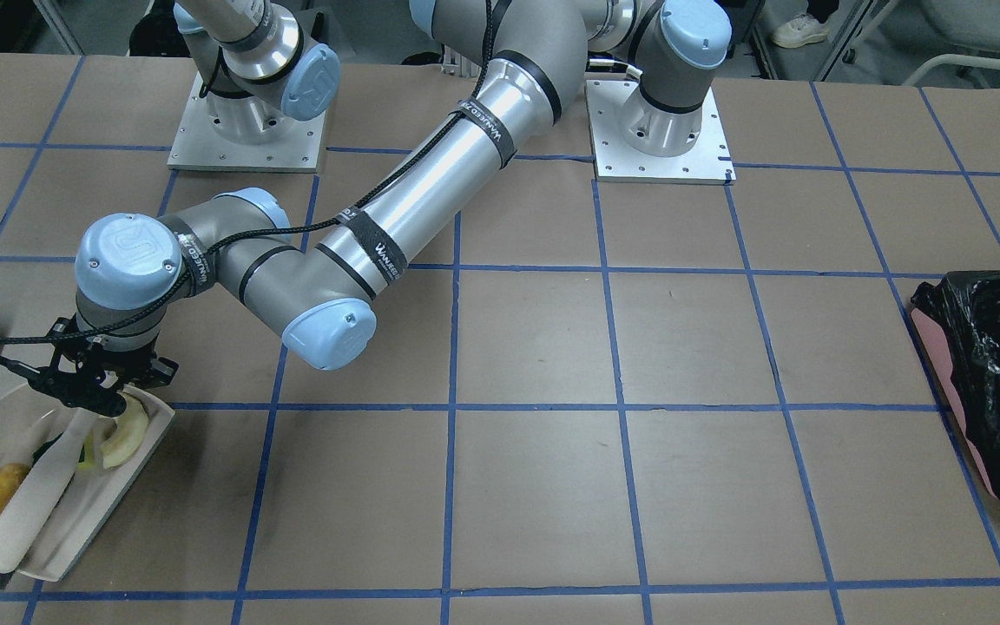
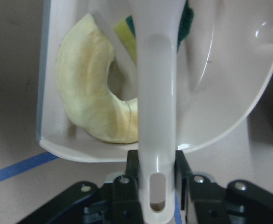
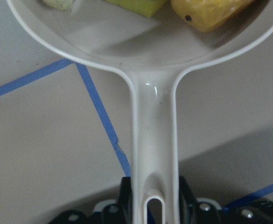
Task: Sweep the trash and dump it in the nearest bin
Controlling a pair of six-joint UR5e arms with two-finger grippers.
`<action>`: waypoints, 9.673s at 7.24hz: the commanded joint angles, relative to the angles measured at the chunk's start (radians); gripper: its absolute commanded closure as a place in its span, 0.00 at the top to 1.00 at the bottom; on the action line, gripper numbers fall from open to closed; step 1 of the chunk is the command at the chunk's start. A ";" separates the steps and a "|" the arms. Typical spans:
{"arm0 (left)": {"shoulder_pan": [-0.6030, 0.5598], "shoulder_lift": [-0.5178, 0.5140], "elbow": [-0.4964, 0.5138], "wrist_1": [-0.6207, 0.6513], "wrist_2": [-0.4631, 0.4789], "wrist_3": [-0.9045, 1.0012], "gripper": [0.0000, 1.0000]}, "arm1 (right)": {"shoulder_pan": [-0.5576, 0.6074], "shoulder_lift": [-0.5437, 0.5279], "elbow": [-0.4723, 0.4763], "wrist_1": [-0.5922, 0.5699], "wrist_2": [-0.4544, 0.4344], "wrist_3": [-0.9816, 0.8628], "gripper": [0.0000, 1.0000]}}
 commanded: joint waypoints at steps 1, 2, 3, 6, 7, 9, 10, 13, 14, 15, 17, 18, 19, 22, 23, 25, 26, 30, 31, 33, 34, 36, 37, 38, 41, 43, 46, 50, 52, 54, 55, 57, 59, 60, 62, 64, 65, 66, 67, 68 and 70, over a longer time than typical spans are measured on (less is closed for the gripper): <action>0.036 0.116 -0.002 -0.133 -0.006 -0.034 0.00 | -0.004 -0.013 -0.002 0.022 0.019 0.001 0.18; 0.042 0.172 -0.005 -0.220 -0.004 -0.045 0.00 | -0.004 -0.022 -0.002 0.025 0.025 0.001 0.18; 0.075 0.218 -0.007 -0.324 -0.001 -0.042 0.00 | -0.008 -0.030 -0.002 0.068 0.107 -0.001 0.18; 0.232 0.376 -0.204 -0.508 0.145 0.116 0.00 | -0.054 -0.042 -0.008 0.163 0.307 -0.002 0.18; 0.290 0.430 -0.304 -0.511 0.182 0.127 0.00 | -0.056 -0.054 -0.012 0.184 0.355 -0.002 0.17; 0.315 0.529 -0.518 -0.514 0.252 0.194 0.00 | -0.065 -0.081 -0.012 0.192 0.476 -0.002 0.17; 0.315 0.591 -0.650 -0.501 0.264 0.196 0.00 | -0.089 -0.081 -0.014 0.233 0.532 -0.002 0.16; 0.303 0.769 -0.995 -0.412 0.258 0.189 0.00 | -0.111 -0.097 -0.020 0.243 0.614 -0.001 0.16; 0.295 0.806 -1.053 -0.411 0.256 0.193 0.00 | -0.122 -0.096 -0.050 0.249 0.596 -0.001 0.16; 0.260 0.829 -1.088 -0.405 0.253 0.189 0.00 | -0.129 -0.096 -0.073 0.254 0.581 -0.007 0.16; 0.218 0.832 -1.107 -0.398 0.249 0.185 0.00 | -0.166 -0.096 -0.084 0.254 0.497 -0.071 0.14; 0.212 0.815 -1.121 -0.378 0.249 0.185 0.00 | -0.201 -0.093 -0.112 0.317 0.458 -0.123 0.14; 0.209 0.817 -1.148 -0.350 0.250 0.187 0.00 | -0.214 -0.090 -0.151 0.365 0.387 -0.182 0.13; 0.205 0.814 -1.184 -0.283 0.249 0.189 0.00 | -0.302 -0.084 -0.196 0.387 0.280 -0.368 0.10; 0.203 0.809 -1.188 -0.283 0.249 0.190 0.00 | -0.365 -0.082 -0.221 0.387 0.215 -0.431 0.10; 0.188 0.812 -1.200 -0.283 0.252 0.189 0.00 | -0.393 -0.058 -0.285 0.375 0.130 -0.509 0.03; 0.186 0.807 -1.200 -0.283 0.250 0.185 0.14 | -0.416 -0.032 -0.319 0.372 0.127 -0.548 0.01; 0.185 0.814 -1.220 -0.284 0.250 0.199 0.41 | -0.418 -0.007 -0.434 0.243 0.049 -0.691 0.00; 0.185 0.809 -1.222 -0.284 0.255 0.201 0.60 | -0.419 0.019 -0.458 0.243 0.027 -0.688 0.00; 0.183 0.823 -1.219 -0.286 0.250 0.196 0.74 | -0.473 0.121 -0.527 0.249 0.042 -0.682 0.00; 0.183 0.836 -1.210 -0.286 0.252 0.198 0.95 | -0.476 0.134 -0.549 0.249 0.044 -0.680 0.00; 0.200 0.844 -1.089 -0.321 0.255 0.198 1.00 | -0.478 0.123 -0.554 0.237 0.025 -0.663 0.00; 0.206 0.841 -0.997 -0.382 0.293 0.198 1.00 | -0.464 0.122 -0.548 0.176 -0.040 -0.660 0.00; 0.258 0.823 -0.934 -0.402 0.365 0.193 1.00 | -0.456 0.123 -0.540 0.122 -0.073 -0.663 0.00; 0.470 0.844 -0.912 -0.396 0.379 0.295 1.00 | -0.453 0.117 -0.503 0.090 -0.090 -0.712 0.00; 0.477 0.859 -0.907 -0.376 0.381 0.383 1.00 | -0.444 0.078 -0.474 0.033 -0.108 -0.738 0.00; 0.556 0.912 -0.907 -0.342 0.473 0.540 1.00 | -0.442 0.050 -0.347 -0.157 -0.177 -0.734 0.00; 0.697 1.030 -0.866 -0.506 0.428 0.696 1.00 | -0.442 0.038 -0.341 -0.286 -0.298 -0.658 0.00; 0.726 1.048 -0.889 -0.539 0.406 0.701 1.00 | -0.418 0.007 -0.341 -0.317 -0.311 -0.675 0.00; 0.752 1.047 -0.888 -0.537 0.396 0.754 1.00 | -0.358 -0.024 -0.328 -0.305 -0.393 -0.671 0.00; 0.775 1.048 -0.884 -0.539 0.404 0.762 1.00 | -0.354 -0.025 -0.302 -0.324 -0.406 -0.669 0.00; 0.778 1.050 -0.883 -0.536 0.402 0.761 1.00 | -0.352 -0.047 -0.296 -0.387 -0.413 -0.729 0.00; 0.780 1.050 -0.881 -0.534 0.399 0.756 1.00 | -0.352 -0.061 -0.295 -0.389 -0.418 -0.722 0.00; 0.778 1.051 -0.883 -0.536 0.401 0.750 1.00 | -0.346 -0.065 -0.293 -0.388 -0.418 -0.715 0.00; 0.777 1.053 -0.880 -0.534 0.407 0.744 1.00 | -0.315 -0.064 -0.293 -0.374 -0.403 -0.598 0.00; 0.771 1.056 -0.880 -0.534 0.404 0.744 1.00 | -0.237 -0.082 -0.291 -0.259 -0.349 -0.428 0.00; 0.772 1.057 -0.880 -0.534 0.405 0.744 1.00 | -0.216 -0.099 -0.291 -0.192 -0.314 -0.327 0.00; 0.772 1.059 -0.880 -0.534 0.407 0.744 1.00 | -0.197 -0.101 -0.288 -0.164 -0.291 -0.270 0.00; 0.772 1.059 -0.880 -0.534 0.402 0.744 1.00 | -0.144 -0.104 -0.287 -0.121 -0.274 -0.184 0.00; 0.775 1.059 -0.880 -0.534 0.402 0.744 1.00 | -0.087 -0.120 -0.287 -0.008 -0.245 -0.022 0.00; 0.778 1.062 -0.880 -0.534 0.410 0.750 1.00 | 0.035 -0.145 -0.285 0.106 -0.220 0.233 0.00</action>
